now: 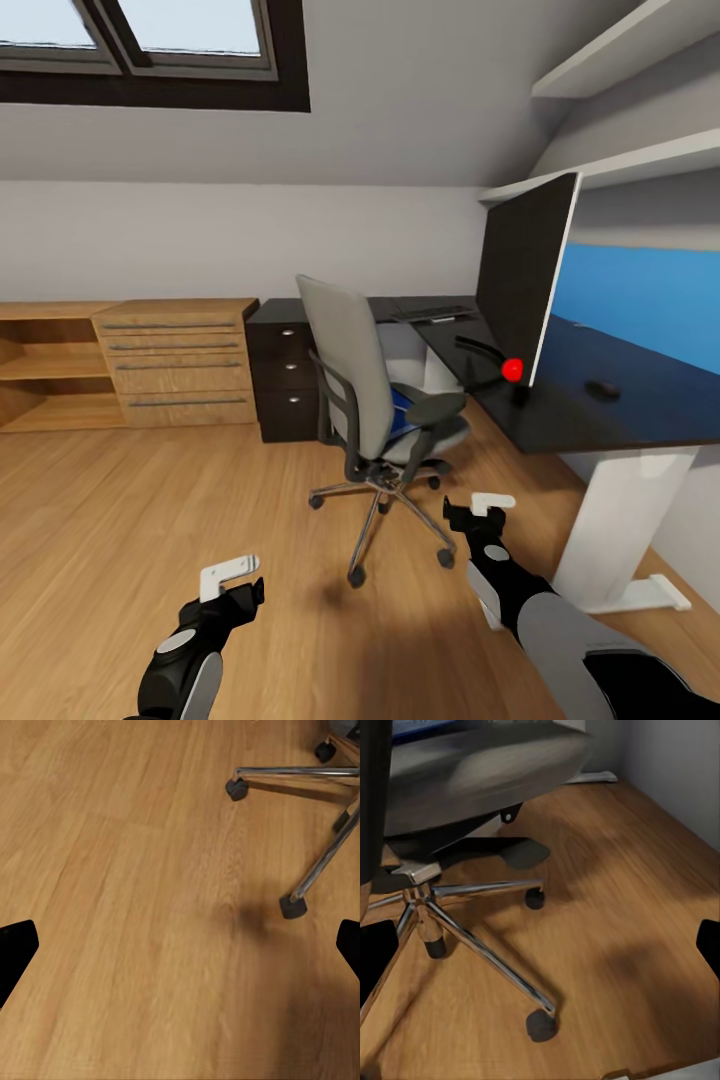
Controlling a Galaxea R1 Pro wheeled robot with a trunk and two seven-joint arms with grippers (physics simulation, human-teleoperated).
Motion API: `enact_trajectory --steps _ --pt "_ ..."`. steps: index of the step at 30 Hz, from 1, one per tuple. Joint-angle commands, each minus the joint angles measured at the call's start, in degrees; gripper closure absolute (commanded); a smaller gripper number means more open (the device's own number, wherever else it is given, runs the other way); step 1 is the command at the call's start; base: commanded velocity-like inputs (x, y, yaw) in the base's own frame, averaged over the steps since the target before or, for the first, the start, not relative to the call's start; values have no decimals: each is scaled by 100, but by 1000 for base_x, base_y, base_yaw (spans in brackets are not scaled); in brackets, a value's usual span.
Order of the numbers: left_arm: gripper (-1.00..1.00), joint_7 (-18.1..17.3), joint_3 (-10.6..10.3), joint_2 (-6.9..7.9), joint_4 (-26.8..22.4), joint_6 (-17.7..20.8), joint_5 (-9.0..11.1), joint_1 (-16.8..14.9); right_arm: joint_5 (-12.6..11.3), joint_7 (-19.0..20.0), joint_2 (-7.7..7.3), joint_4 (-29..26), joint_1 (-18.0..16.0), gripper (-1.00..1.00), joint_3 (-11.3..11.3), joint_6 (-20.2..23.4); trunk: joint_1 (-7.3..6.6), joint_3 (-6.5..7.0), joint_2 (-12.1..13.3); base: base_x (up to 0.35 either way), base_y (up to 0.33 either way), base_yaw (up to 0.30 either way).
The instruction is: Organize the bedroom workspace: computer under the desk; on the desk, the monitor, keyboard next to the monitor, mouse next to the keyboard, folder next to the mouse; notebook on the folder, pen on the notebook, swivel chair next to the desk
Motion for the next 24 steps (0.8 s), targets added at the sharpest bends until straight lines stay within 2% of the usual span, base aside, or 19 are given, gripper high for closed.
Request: enact_trajectory --steps 1,19,24 --pt "-100 52 -7 1 -6 15 62 -3 -9 -21 1 6 -4 -100 11 -19 1 -6 -2 273 0 0" --pt "-100 50 2 1 3 21 74 -3 -9 -21 -8 2 -4 -100 11 -44 1 -6 -2 188 0 0" --pt "-100 49 2 1 4 21 75 -3 -11 -29 -8 21 -4 -100 11 -532 1 -6 -2 170 0 0"
